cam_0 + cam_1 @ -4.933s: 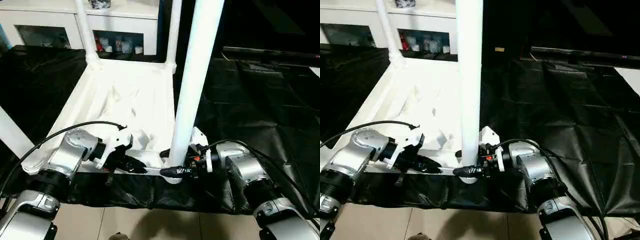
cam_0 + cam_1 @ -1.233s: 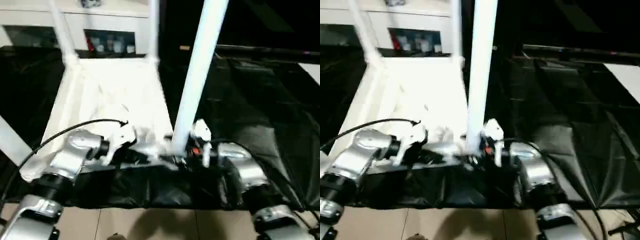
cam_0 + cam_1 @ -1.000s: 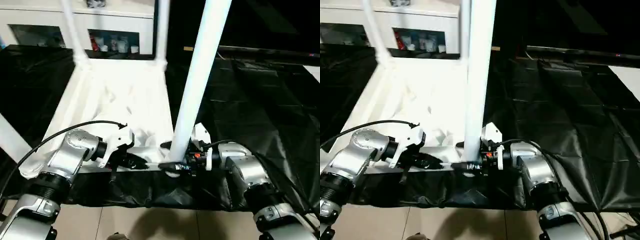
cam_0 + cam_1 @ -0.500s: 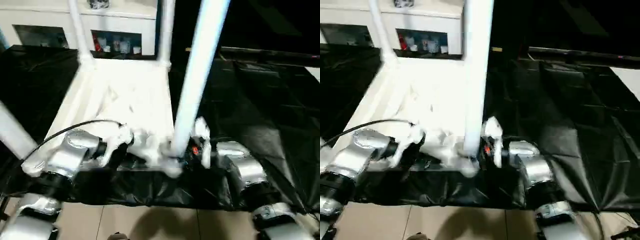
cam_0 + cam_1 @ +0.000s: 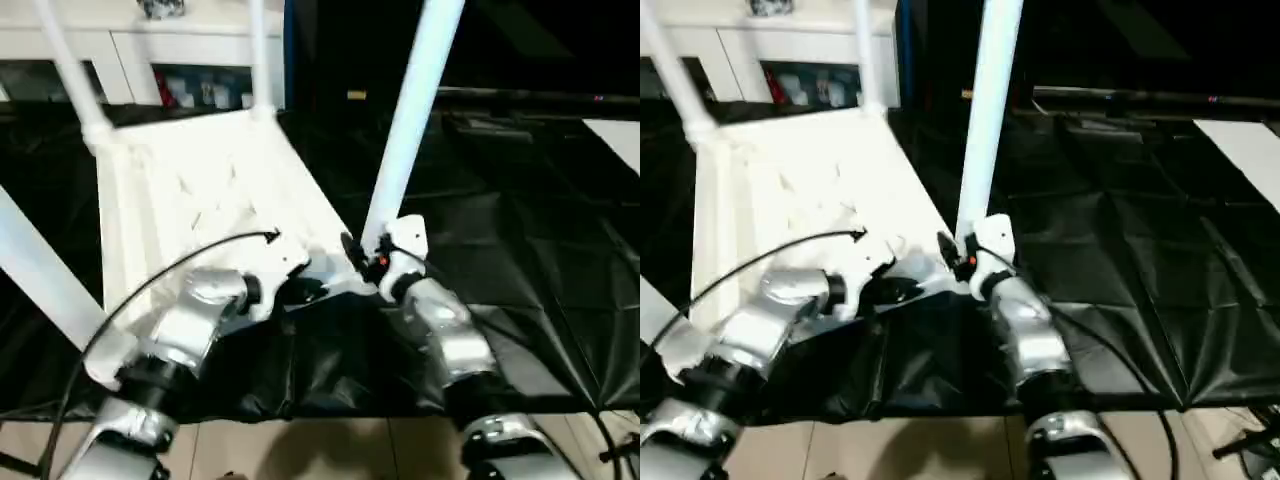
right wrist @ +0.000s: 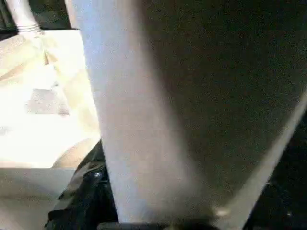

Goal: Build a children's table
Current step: Rotate leg to tighten

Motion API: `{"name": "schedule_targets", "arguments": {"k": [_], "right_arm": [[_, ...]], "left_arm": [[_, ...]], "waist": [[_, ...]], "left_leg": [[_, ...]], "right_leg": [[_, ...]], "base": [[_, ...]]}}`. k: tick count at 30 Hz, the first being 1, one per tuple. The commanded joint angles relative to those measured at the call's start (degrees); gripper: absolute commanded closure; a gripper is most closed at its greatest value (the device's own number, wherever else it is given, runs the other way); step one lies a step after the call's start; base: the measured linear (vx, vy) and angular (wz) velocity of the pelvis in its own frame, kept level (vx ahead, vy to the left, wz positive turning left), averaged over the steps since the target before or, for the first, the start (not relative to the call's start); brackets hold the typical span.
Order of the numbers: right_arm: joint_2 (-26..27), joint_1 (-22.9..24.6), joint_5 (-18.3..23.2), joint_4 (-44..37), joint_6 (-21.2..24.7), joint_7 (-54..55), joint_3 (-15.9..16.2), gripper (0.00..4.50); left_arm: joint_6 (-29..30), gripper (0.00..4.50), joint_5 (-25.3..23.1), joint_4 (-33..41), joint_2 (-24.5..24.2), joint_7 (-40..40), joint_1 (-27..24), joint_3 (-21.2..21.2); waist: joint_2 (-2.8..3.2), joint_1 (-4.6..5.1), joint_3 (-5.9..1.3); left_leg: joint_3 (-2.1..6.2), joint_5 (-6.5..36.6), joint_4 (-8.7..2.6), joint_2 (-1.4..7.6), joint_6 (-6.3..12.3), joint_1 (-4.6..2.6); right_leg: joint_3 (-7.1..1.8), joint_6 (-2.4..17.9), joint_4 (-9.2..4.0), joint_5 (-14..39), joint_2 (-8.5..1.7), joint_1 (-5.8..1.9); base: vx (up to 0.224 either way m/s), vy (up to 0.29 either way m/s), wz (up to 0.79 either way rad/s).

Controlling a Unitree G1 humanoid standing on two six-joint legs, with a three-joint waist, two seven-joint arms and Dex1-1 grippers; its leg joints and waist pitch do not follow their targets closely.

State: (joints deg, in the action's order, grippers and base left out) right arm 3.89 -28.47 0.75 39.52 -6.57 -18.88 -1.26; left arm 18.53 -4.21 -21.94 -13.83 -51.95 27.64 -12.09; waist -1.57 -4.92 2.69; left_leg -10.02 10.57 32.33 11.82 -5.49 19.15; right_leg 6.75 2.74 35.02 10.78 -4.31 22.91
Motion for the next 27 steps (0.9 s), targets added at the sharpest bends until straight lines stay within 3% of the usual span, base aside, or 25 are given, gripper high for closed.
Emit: {"name": "schedule_targets", "arguments": {"k": [1, 5, 10, 11, 13, 14, 16, 19, 23, 27], "right_arm": [[2.07, 0.33, 1.01, 1.47, 0.49, -2.22, 2.38, 1.58], [0.83, 0.53, 2.42, -0.05, 0.84, -6.13, 2.48, 1.26], [-1.51, 2.27, 0.58, -4.21, 2.39, -8.87, 5.05, 1.0], [-2.6, 4.35, 2.31, -8.74, 5.98, -11.71, 5.67, 1.0], [-3.05, 5.29, 3.14, -10.8, 7.7, -12.62, 5.85, 1.0], [-5.08, 7.89, 4.14, -16.04, 11.11, -15.78, 7.27, 1.0], [-5.97, 9.05, 4.91, -18.43, 12.5, -17.5, 7.71, 1.0], [-7.49, 10.88, 7.12, -22.35, 14.71, -20.45, 8.13, 1.0], [-9.58, 12.0, 7.54, -24.78, 16.49, -23.89, 9.41, 1.0], [-11.36, 11.58, 7.08, -25.32, 18.46, -26.16, 10.76, 1.0]], "left_arm": [[-1.76, 4.5, 2.35, 1.6, 2.19, -0.01, -0.78, -1.26], [-3.41, 4.5, 2.64, 2.22, 0.56, -1.57, -1.32, -0.66], [-5.35, 4.5, 4.01, 3.04, -0.84, -2.27, -2.44, 0.98], [-5.55, 4.5, 5.19, 3.78, -0.8, -0.53, -3.24, 3.15], [-5.47, 4.5, 5.75, 4.11, -0.69, 0.3, -3.51, 4.21], [-5.28, 4.5, 7.85, 5.86, -0.76, 0.72, -4.5, 6.65], [-5.37, 4.5, 8.39, 6.52, -0.97, 0.91, -4.96, 7.44], [-5.74, 4.5, 8.52, 7.59, -2.33, -0.86, -6.37, 7.1], [-5.3, 4.5, 7.84, 7.88, -4.62, -3.75, -7.5, 4.64], [-6.24, 4.5, 6.69, 7.0, -6.87, -5.9, -6.52, 2.97]], "waist": [[0.36, -0.13, -3.33], [0.37, 0.13, -3.44], [0.59, 0.18, -3.35], [0.89, 0.12, -3.38], [0.67, -0.06, -3.34], [1.02, -0.15, -3.42], [0.96, -0.2, -3.5], [0.94, -0.12, -3.31], [1.0, -0.16, -3.03], [0.8, -0.4, -3.11]], "left_leg": [[0.44, 9.32, -3.21, 1.45, 2.59, 0.55], [0.4, 9.0, -3.14, 1.45, 3.0, 0.63], [0.36, 8.44, -3.07, 1.4, 3.32, 0.68], [0.45, 8.57, -3.06, 1.4, 3.23, 0.72], [0.4, 9.02, -3.0, 1.48, 3.64, 0.66], [0.44, 8.58, -3.01, 1.55, 3.55, 0.69], [0.47, 8.23, -2.95, 1.58, 3.76, 0.81], [0.5, 9.35, -3.03, 1.49, 4.05, 0.93], [0.49, 11.05, -3.2, 1.46, 3.14, 0.63], [0.6, 10.84, -3.26, 1.64, 2.72, 0.53]], "right_leg": [[-3.93, 6.27, -4.82, 14.32, -4.41, -3.47], [-4.0, 7.02, -4.55, 11.7, -4.29, -3.54], [-4.01, 7.5, -4.51, 11.12, -4.25, -3.61], [-4.01, 7.42, -4.53, 11.44, -4.38, -3.68], [-4.01, 7.05, -4.65, 11.62, -4.29, -3.79], [-3.98, 7.18, -4.61, 10.66, -4.13, -3.75], [-3.98, 7.47, -4.4, 9.31, -4.14, -3.79], [-3.78, 7.29, -4.77, 10.77, -4.1, -3.74], [-3.8, 5.24, -5.45, 16.85, -4.0, -3.33], [-3.92, 5.39, -5.15, 15.42, -4.05, -3.27]], "base": [[0.0, 0.0, 0.0], [0.0, 0.0, 0.0], [0.0, 0.0, 0.0], [0.0, 0.0, 0.0], [0.0, 0.0, 0.0], [0.0, 0.0, 0.0], [0.0, 0.0, 0.0], [0.0, 0.0, 0.0], [0.0, 0.0, 0.0], [0.0, 0.0, 0.0]]}}
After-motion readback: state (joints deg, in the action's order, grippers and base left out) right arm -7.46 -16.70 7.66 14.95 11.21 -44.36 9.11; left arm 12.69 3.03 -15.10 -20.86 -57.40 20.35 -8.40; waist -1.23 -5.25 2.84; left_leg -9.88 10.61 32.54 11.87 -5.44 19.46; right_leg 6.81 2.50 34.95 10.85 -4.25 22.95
